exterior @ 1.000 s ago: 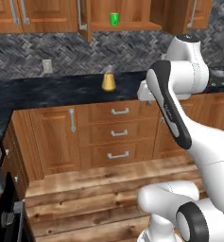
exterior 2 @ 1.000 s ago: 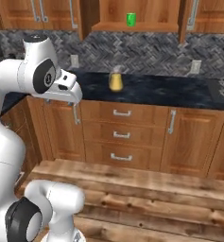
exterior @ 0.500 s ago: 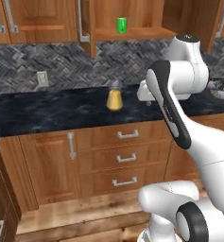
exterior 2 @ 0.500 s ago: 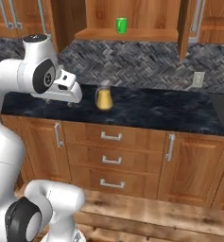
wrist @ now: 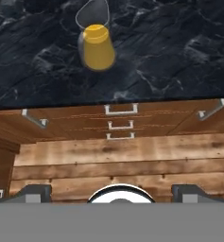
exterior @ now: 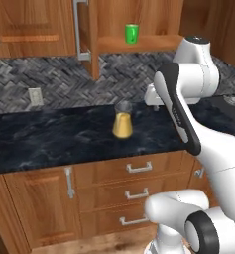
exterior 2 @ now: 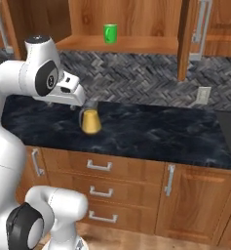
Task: There is a tray on the dining counter. Grab the cup, mug, and pitcher and place them on the tray. The pitcher may be placed next to the tray if it cannot fit the tray.
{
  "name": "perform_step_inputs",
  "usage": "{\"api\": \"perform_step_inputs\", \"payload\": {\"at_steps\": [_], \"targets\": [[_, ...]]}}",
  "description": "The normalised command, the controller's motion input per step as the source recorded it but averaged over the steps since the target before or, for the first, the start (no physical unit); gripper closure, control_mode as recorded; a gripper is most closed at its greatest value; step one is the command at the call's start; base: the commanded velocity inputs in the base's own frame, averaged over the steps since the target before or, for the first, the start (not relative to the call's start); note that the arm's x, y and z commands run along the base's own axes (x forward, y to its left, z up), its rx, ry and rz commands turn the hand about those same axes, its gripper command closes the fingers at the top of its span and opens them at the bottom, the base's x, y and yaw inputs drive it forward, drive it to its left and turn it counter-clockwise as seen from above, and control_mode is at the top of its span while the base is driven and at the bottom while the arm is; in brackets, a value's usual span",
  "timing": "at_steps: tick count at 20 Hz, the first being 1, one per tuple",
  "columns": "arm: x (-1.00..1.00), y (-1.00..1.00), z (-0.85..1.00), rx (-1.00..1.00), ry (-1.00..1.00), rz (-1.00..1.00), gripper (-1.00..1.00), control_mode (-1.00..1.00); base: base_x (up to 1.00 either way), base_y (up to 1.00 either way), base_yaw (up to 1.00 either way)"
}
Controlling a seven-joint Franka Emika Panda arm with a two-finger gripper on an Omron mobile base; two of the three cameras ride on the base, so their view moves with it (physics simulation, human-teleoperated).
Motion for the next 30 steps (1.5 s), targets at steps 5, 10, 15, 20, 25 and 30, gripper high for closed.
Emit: {"api": "perform_step_inputs", "payload": {"at_steps": [5,10,15,20,25,30], "targets": [[0.0,0.0,0.0,0.0,0.0,0.0,-1.0,1.0,0.63,-0.15,0.0],[0.0,0.0,0.0,0.0,0.0,0.0,-1.0,1.0,0.64,-0.19,0.0],[0.0,0.0,0.0,0.0,0.0,0.0,-1.0,1.0,0.64,-0.19,0.0],[0.0,0.0,0.0,0.0,0.0,0.0,-1.0,1.0,0.51,-0.12,0.0],[0.0,0.0,0.0,0.0,0.0,0.0,-1.0,1.0,0.25,0.0,0.0],[0.0,0.0,0.13,0.0,0.0,0.0,-1.0,-1.0,0.16,0.0,0.0]]}}
